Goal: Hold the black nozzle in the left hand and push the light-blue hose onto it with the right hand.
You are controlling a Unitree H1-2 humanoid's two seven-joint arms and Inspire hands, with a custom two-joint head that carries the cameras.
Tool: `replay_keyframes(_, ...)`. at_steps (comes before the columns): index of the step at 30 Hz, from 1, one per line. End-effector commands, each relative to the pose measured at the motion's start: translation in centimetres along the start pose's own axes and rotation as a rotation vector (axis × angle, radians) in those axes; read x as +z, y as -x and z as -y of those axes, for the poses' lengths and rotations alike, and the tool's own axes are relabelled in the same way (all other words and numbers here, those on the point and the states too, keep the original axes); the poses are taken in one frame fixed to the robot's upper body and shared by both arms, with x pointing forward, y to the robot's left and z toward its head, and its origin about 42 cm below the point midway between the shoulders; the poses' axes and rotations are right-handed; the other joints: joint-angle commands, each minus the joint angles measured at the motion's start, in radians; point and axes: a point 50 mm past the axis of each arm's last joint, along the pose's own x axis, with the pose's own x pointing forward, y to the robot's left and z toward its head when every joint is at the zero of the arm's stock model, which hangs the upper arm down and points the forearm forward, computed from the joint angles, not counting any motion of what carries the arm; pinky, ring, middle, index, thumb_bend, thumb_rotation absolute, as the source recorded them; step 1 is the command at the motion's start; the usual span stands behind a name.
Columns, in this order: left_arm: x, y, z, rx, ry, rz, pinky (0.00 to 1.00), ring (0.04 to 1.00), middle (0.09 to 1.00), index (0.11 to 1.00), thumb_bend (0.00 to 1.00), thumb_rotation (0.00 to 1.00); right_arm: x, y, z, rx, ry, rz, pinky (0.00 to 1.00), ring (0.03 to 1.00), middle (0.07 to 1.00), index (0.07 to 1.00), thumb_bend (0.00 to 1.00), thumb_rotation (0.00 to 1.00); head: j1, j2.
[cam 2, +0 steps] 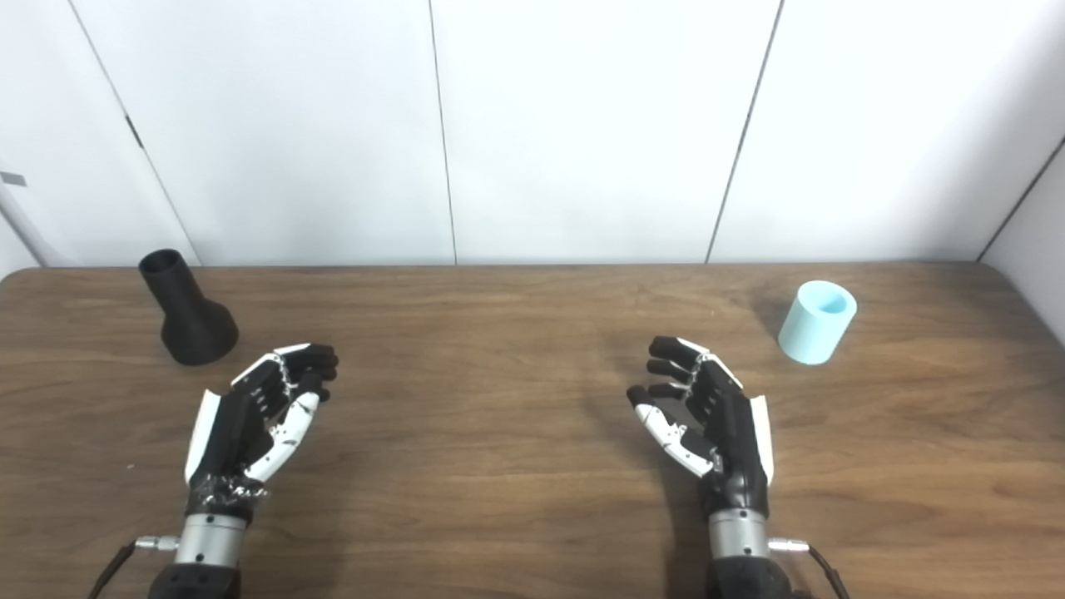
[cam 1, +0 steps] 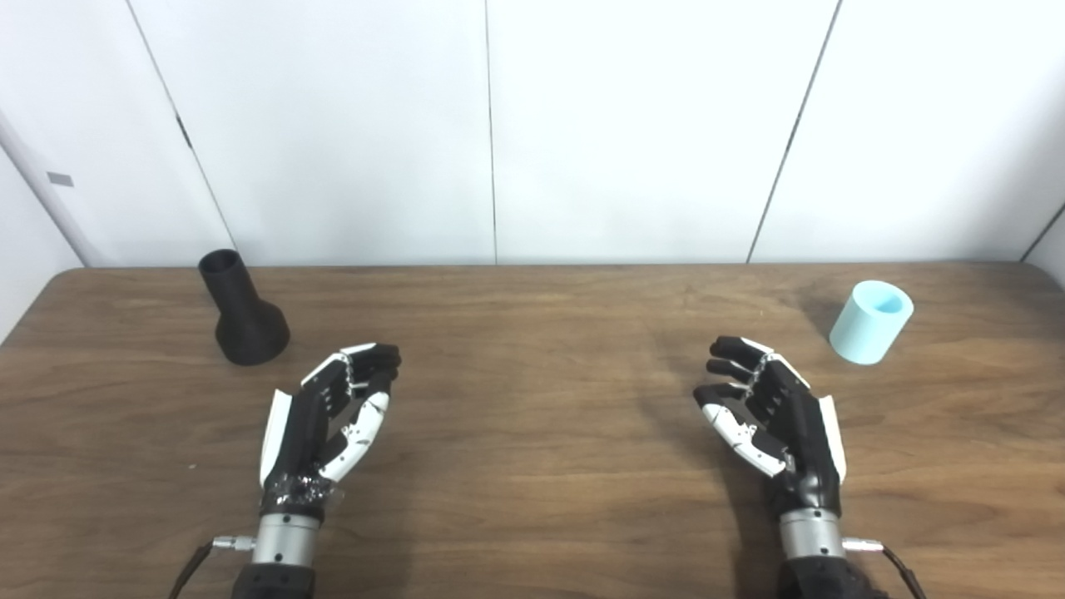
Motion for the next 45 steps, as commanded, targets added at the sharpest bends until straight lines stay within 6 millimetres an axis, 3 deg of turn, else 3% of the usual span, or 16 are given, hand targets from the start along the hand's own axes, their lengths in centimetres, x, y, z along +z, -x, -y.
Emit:
replay_keyframes(1, -0.9, 1.2, 0.2, 0.096, -0.017, -0.049, 0.53, 0.603, 0.625, 0.619, 0.30, 0.31, 0.6, -0.5, 0.2, -0.004, -0.003, 0.053, 0.57, 0.692, 0.711, 0.674, 0.25, 0.12, 0.001, 0.005)
replay_keyframes(5, -0.6, 0.5, -0.5, 0.241, -0.053, -0.074, 0.41, 0.484, 0.525, 0.508, 0.48, 0.10, 0.9, -0.9, 0.2, -0.004, 0.011, 0.063, 0.56, 0.679, 0.703, 0.667, 0.25, 0.13, 0.010, 0.006)
replay_keyframes(8, -0.6, 0.0, -1.1, 0.313, -0.063, -0.093, 0.35, 0.425, 0.492, 0.494, 0.51, 0.07, 0.8, -1.1, 0.2, -0.004, 0.008, 0.064, 0.58, 0.685, 0.701, 0.667, 0.25, 0.16, 0.010, 0.002)
replay_keyframes(19, -0.8, -0.8, -2.9, 0.501, -0.049, -0.148, 0.50, 0.620, 0.702, 0.493, 0.50, 0.05, 0.7, -1.1, 0.0, -0.011, -0.012, 0.070, 0.58, 0.689, 0.702, 0.665, 0.25, 0.11, 0.012, 0.000)
replay_keyframes(26, -0.4, -1.4, -4.3, 0.576, -0.099, -0.197, 0.45, 0.608, 0.722, 0.492, 0.50, 0.05, 0.7, -1.2, 0.1, -0.014, -0.006, 0.070, 0.58, 0.685, 0.700, 0.666, 0.25, 0.12, 0.020, -0.001)
replay_keyframes(28, -0.6, -1.7, -4.5, 0.586, -0.114, -0.245, 0.44, 0.600, 0.737, 0.681, 0.65, 0.07, 0.7, -1.2, 0.1, -0.015, -0.005, 0.069, 0.58, 0.684, 0.700, 0.665, 0.25, 0.11, 0.024, -0.003)
replay_keyframes(31, -1.2, -2.1, -4.8, 0.589, -0.134, -0.304, 0.42, 0.595, 0.752, 0.751, 0.79, 0.14, 0.6, -1.3, 0.2, -0.014, 0.000, 0.070, 0.58, 0.686, 0.698, 0.660, 0.25, 0.12, 0.031, -0.007)
replay_keyframes(34, -1.6, -2.2, -4.8, 0.582, -0.140, -0.341, 0.47, 0.661, 0.817, 0.844, 0.86, 0.20, 0.4, -1.5, 0.4, -0.007, 0.002, 0.078, 0.59, 0.690, 0.700, 0.662, 0.25, 0.12, 0.049, -0.011)
replay_keyframes(37, -1.9, -2.3, -4.7, 0.554, -0.155, -0.366, 0.61, 0.787, 0.912, 0.948, 0.87, 0.22, 0.4, -1.5, 0.7, -0.010, 0.000, 0.078, 0.58, 0.686, 0.698, 0.660, 0.25, 0.13, 0.075, -0.012)
replay_keyframes(42, -3.1, -2.3, -4.7, 0.521, -0.140, -0.407, 0.78, 0.932, 0.993, 0.999, 0.90, 0.25, 0.3, -1.7, 1.5, -0.014, 0.001, 0.073, 0.59, 0.692, 0.702, 0.664, 0.24, 0.15, 0.129, -0.008)
replay_keyframes(45, -3.7, -2.4, -4.7, 0.511, -0.141, -0.426, 0.79, 0.954, 1.000, 1.000, 0.92, 0.26, 0.1, -2.0, 2.1, -0.002, 0.004, 0.078, 0.60, 0.697, 0.704, 0.666, 0.24, 0.13, 0.160, -0.005)
